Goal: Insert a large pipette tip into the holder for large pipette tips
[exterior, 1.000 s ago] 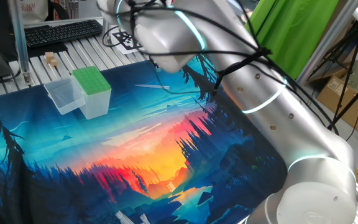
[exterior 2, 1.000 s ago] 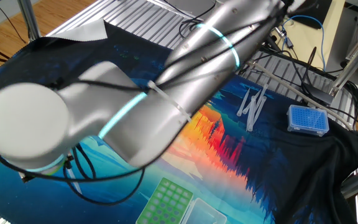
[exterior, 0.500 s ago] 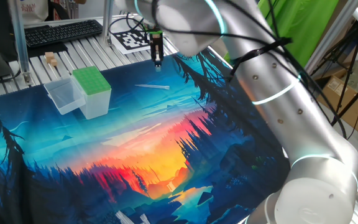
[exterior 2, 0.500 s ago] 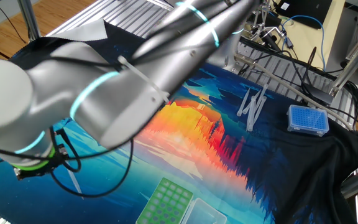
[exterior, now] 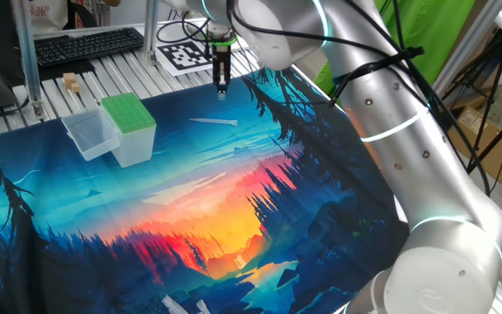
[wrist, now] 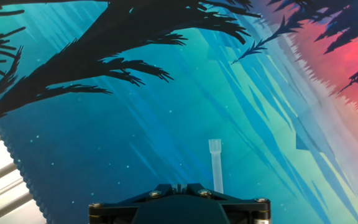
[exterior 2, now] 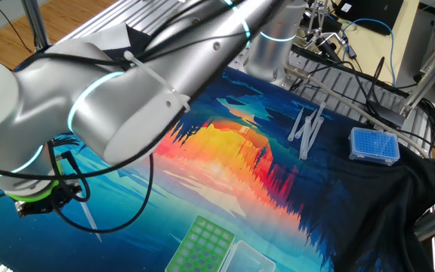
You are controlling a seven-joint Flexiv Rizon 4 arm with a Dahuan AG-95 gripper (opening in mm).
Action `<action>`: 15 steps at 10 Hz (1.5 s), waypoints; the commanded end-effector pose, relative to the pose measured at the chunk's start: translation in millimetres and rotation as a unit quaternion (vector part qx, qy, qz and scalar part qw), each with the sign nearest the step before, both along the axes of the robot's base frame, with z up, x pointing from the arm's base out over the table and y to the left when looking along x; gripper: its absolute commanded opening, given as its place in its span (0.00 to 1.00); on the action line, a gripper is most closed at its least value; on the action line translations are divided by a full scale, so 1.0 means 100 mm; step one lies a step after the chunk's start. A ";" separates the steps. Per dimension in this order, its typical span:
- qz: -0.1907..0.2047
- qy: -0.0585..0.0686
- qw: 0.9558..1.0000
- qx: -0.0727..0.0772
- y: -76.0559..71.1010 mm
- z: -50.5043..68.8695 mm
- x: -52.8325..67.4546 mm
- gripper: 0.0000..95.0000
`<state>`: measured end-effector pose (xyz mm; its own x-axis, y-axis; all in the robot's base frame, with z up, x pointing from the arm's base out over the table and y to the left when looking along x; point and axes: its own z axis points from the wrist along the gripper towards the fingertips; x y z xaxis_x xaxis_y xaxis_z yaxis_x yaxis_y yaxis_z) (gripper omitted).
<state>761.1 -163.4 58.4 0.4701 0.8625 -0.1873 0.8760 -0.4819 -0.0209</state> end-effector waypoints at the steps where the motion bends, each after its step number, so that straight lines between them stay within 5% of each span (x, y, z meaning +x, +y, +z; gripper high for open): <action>1: -0.001 -0.002 1.000 0.000 0.00 0.00 -0.01 0.00; 6: -0.007 -0.007 1.000 0.016 0.00 0.00 -0.01 0.00; 11: -0.019 -0.015 0.998 0.052 0.00 0.00 -0.01 0.00; 15: -0.030 -0.024 0.995 0.094 0.00 0.00 -0.01 0.00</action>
<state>760.2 -164.3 58.4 0.5259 0.8505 -0.0075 0.8481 -0.5250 -0.0715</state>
